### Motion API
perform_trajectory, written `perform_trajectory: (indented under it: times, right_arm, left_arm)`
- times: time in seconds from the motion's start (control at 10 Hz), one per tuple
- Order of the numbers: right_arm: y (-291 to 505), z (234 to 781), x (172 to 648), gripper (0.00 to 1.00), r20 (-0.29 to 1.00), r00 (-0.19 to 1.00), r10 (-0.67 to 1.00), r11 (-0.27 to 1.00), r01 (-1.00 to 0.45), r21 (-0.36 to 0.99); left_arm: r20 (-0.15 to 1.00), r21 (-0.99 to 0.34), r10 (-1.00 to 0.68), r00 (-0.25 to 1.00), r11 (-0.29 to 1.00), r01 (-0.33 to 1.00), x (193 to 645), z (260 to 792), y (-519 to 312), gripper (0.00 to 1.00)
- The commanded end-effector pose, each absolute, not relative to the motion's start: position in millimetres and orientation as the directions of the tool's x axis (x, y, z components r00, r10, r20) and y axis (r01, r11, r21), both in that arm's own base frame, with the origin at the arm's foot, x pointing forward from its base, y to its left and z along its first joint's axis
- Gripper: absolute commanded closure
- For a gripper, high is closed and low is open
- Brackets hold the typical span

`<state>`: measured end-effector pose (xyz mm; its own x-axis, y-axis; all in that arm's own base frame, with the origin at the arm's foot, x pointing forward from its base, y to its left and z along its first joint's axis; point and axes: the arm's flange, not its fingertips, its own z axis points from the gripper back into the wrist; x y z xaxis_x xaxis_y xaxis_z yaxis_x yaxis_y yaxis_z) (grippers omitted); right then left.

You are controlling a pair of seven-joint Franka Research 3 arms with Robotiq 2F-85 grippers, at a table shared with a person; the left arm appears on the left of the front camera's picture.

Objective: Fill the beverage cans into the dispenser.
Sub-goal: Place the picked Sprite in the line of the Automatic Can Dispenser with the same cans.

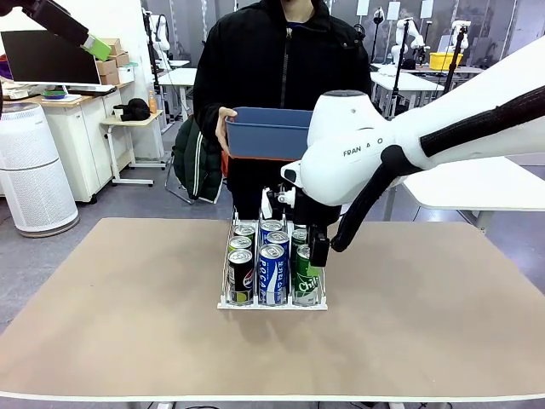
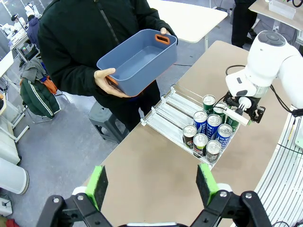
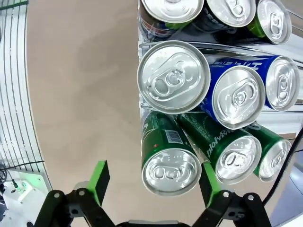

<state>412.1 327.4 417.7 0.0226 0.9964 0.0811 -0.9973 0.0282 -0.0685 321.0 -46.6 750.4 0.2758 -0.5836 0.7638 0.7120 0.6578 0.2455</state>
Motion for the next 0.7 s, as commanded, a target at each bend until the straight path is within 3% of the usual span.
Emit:
perform_trajectory:
  times: [0.0, 0.4, 0.6]
  right_arm:
    - [317, 438, 399, 0.0, 0.13, 0.032, 0.991, 0.036, -0.999, -0.028]
    - [303, 465, 390, 0.0, 0.237, 0.159, 0.958, 0.166, -0.986, -0.01]
    - [311, 472, 393, 0.0, 0.197, 0.125, 0.973, 0.13, -0.991, -0.017]
  left_arm:
    - [0.762, 0.243, -0.582, 0.283, 0.663, 0.708, 322, 749, -46, 0.0]
    - [0.762, 0.243, -0.582, 0.283, 0.663, 0.708, 322, 749, -46, 0.0]
    - [0.762, 0.243, -0.582, 0.283, 0.663, 0.708, 322, 749, -46, 0.0]
